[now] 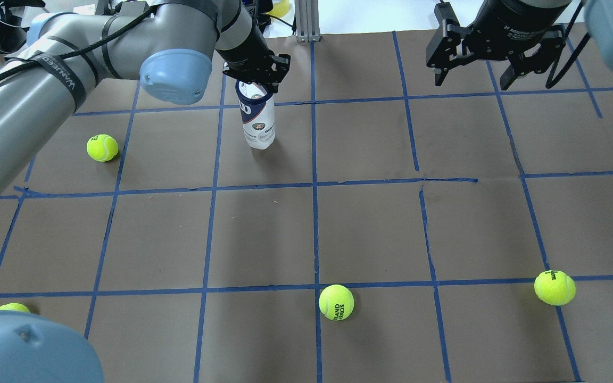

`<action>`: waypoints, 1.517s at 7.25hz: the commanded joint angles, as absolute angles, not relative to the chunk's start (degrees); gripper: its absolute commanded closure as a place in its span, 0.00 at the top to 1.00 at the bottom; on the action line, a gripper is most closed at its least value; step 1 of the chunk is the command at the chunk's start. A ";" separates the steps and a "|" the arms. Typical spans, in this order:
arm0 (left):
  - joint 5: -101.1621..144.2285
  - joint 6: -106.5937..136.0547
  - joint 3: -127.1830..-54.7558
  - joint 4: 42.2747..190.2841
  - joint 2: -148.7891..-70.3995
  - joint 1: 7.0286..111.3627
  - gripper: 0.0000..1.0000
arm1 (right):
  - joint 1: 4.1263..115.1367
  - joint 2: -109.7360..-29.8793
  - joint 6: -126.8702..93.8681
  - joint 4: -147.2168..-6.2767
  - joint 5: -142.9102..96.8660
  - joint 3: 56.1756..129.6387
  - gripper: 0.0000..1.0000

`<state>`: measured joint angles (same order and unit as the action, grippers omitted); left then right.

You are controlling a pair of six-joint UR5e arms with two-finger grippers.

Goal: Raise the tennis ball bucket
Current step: 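Rotate the can upright with the left gripper, lid facing up, then set the can upright on the table and open the left gripper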

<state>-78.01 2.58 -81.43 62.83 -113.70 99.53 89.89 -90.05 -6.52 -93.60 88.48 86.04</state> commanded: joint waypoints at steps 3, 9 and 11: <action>-74.53 2.90 -81.74 64.78 -113.64 98.79 0.00 | 89.91 -90.00 -6.50 -93.60 88.50 86.04 1.00; -74.36 3.16 -81.30 66.69 -113.12 98.79 1.00 | 89.82 -90.00 -6.50 -93.60 88.59 86.04 1.00; -74.79 3.34 -79.03 72.39 -111.46 98.79 1.00 | 89.91 -89.91 -6.50 -93.60 88.51 86.04 1.00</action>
